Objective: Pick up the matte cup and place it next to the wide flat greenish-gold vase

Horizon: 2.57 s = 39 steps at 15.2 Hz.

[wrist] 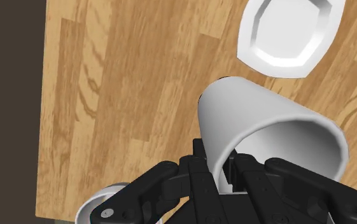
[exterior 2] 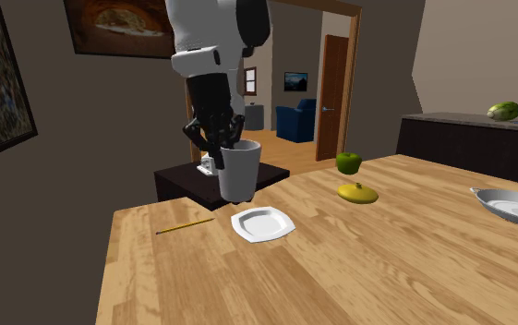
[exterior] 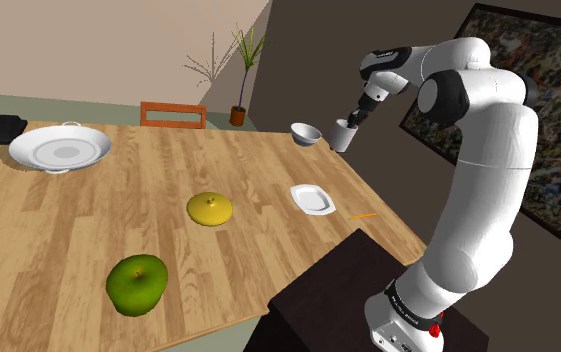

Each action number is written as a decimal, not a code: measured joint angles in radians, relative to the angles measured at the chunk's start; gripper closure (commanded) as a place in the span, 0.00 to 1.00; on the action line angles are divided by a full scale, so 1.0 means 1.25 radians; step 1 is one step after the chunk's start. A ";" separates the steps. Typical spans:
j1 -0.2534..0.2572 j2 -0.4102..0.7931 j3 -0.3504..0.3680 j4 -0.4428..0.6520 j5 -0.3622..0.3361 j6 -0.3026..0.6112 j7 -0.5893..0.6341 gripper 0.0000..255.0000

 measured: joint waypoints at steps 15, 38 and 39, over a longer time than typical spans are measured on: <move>0.217 -0.066 0.047 -0.082 -0.062 0.074 0.258 1.00; 0.408 0.154 0.150 0.268 -0.071 -0.009 0.631 1.00; 0.410 0.180 0.155 0.310 -0.069 -0.023 0.649 1.00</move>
